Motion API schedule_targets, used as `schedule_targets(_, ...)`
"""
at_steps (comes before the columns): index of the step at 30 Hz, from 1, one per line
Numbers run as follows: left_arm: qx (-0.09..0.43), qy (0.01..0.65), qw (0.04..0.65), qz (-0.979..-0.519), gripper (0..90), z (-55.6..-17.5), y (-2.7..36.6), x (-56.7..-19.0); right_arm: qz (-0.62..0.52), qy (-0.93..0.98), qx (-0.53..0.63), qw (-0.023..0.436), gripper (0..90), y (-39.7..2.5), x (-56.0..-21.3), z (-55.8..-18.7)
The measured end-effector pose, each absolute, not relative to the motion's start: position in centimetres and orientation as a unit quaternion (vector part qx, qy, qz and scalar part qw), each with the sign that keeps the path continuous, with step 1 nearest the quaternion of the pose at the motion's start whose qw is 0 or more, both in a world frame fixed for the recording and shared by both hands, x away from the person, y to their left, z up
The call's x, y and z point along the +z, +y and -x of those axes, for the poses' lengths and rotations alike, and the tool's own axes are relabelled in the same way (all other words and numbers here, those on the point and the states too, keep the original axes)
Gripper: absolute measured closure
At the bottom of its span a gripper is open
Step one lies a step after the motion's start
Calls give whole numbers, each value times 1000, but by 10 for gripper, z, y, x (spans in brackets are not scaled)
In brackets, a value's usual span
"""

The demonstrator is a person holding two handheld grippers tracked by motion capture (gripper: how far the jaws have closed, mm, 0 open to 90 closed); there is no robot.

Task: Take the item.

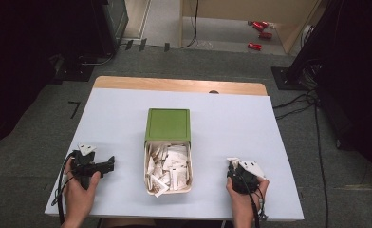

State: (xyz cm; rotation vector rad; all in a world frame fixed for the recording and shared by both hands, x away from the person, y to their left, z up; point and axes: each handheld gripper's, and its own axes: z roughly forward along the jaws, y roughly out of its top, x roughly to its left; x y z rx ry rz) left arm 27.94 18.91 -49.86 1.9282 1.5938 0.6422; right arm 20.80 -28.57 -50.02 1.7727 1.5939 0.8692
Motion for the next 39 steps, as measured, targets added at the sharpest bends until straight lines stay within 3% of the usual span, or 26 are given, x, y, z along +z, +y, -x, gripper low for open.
schedule_targets(10,239,593,276,-718,0,-279,189,-499,-670,598,334,286,576,-287,-500,-209)
schedule_targets(27,239,593,276,-718,0,-279,189,-499,-661,608,336,285,218,-274,-483,-206)
schedule_targets(39,239,593,276,-718,0,-279,189,-499,-632,634,358,266,123,-257,-461,-200)
